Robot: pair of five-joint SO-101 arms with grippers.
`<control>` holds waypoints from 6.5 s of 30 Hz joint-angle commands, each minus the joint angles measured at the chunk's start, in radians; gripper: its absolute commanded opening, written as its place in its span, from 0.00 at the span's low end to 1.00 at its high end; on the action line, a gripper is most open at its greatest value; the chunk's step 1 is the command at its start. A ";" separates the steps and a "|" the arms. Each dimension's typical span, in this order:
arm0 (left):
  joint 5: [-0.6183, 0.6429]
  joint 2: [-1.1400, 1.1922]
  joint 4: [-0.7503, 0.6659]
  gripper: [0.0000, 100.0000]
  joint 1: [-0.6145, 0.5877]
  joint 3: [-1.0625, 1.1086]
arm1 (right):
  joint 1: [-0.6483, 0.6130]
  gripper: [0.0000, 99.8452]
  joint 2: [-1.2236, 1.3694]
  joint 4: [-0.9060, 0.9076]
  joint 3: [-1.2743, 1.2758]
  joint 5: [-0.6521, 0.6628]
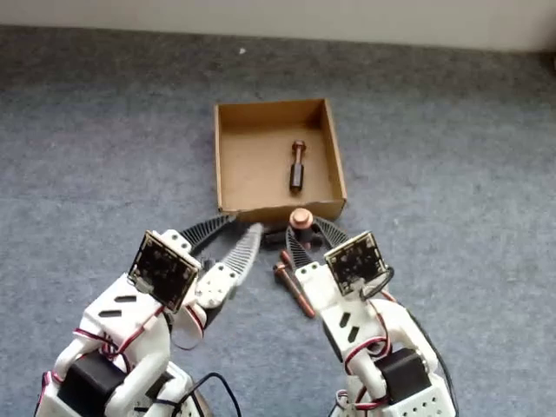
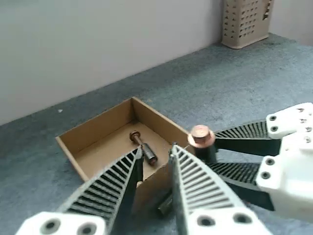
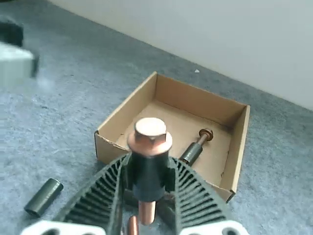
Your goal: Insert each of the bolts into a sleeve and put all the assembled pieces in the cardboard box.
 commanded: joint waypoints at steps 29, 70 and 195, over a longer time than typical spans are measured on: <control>-0.186 0.005 0.011 0.01 -0.556 0.524 | 0.021 0.01 0.542 0.110 -0.409 0.040; -0.187 0.005 -0.012 0.01 -0.559 0.541 | 0.047 0.07 1.988 -0.213 -1.313 0.041; -0.086 0.007 -0.040 0.01 -0.450 0.473 | 0.196 0.00 0.650 0.305 -0.433 -0.180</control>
